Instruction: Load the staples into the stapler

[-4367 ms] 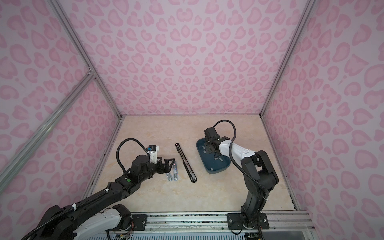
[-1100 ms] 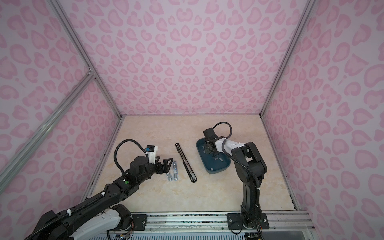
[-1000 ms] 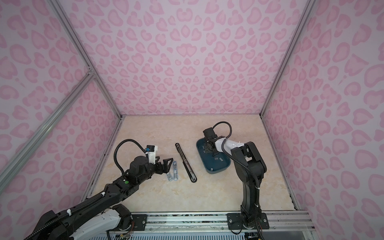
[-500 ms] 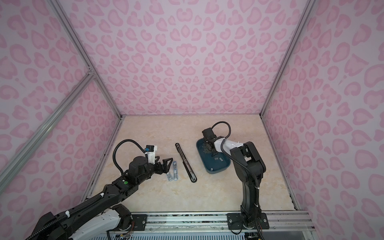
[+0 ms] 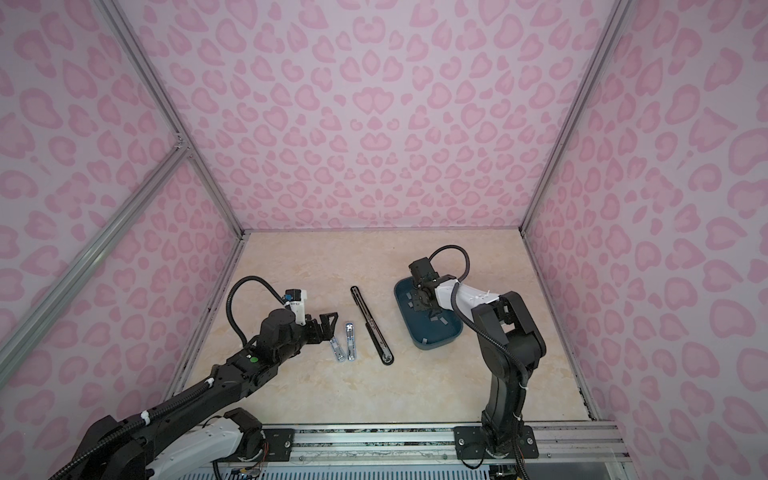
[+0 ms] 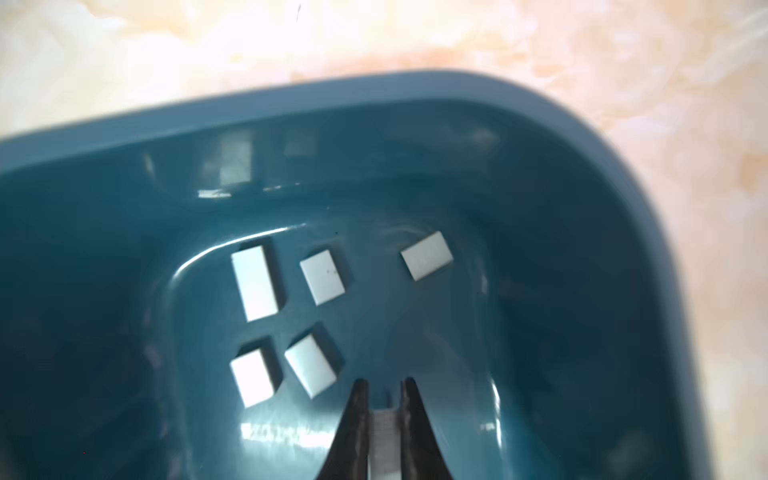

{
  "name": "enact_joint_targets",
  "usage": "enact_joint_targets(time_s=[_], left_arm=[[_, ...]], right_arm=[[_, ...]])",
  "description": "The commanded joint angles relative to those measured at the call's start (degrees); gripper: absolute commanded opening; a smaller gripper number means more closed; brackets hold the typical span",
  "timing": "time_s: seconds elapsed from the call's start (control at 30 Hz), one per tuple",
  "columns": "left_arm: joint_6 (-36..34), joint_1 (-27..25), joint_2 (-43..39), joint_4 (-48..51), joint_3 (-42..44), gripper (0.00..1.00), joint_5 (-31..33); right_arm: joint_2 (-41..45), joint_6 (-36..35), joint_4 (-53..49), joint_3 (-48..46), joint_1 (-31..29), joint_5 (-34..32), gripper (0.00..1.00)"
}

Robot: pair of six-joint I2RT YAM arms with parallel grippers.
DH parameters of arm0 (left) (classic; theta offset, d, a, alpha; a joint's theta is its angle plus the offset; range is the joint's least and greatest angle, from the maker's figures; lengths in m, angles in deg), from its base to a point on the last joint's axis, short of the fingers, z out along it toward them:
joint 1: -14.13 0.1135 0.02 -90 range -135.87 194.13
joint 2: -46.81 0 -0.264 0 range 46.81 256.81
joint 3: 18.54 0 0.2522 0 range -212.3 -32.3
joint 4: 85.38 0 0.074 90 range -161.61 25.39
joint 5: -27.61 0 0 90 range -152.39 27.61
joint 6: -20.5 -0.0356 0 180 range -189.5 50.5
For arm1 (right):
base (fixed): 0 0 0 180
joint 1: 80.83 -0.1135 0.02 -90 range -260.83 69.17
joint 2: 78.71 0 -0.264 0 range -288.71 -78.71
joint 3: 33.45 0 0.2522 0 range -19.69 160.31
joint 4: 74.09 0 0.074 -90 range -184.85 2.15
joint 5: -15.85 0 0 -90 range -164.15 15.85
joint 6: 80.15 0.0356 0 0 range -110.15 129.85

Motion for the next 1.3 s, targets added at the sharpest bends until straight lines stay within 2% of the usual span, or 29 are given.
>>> enact_joint_targets(time_s=[0.0,0.23,0.5,0.73,0.87,1.07,1.17,1.27], left_arm=[[2.6,1.3,0.0,2.2,-0.9,0.97,1.8],[6.1,2.0,-1.7,7.4,-1.3,0.97,8.6],[7.2,2.5,-2.5,10.0,-1.6,0.97,11.1],[8.6,2.6,-6.6,13.4,-0.8,0.97,15.4],[12.1,2.6,-10.6,16.6,0.1,0.97,20.9],[24.4,2.7,-13.1,27.0,-0.9,0.97,34.4],[27.2,2.8,-13.1,30.0,-1.8,0.97,36.6],[27.8,2.7,-12.8,29.7,-1.5,0.97,36.3]], right_arm=[[3.3,0.8,-0.1,-1.5,-0.9,-1.1,0.12],[10.2,2.7,-0.9,-1.9,-6.6,-6.7,0.11],[13.4,8.4,-1.1,1.8,-22.5,-13.2,0.13],[10.2,16.0,7.0,0.6,-34.0,-12.7,0.14],[6.3,17.9,9.1,1.2,-36.1,-11.6,0.13],[2.6,20.7,14.1,1.3,-38.5,-9.5,0.13],[0.5,20.8,14.9,2.1,-39.6,-9.7,0.13],[-1.8,21.4,14.9,2.9,-39.9,-8.5,0.12]])
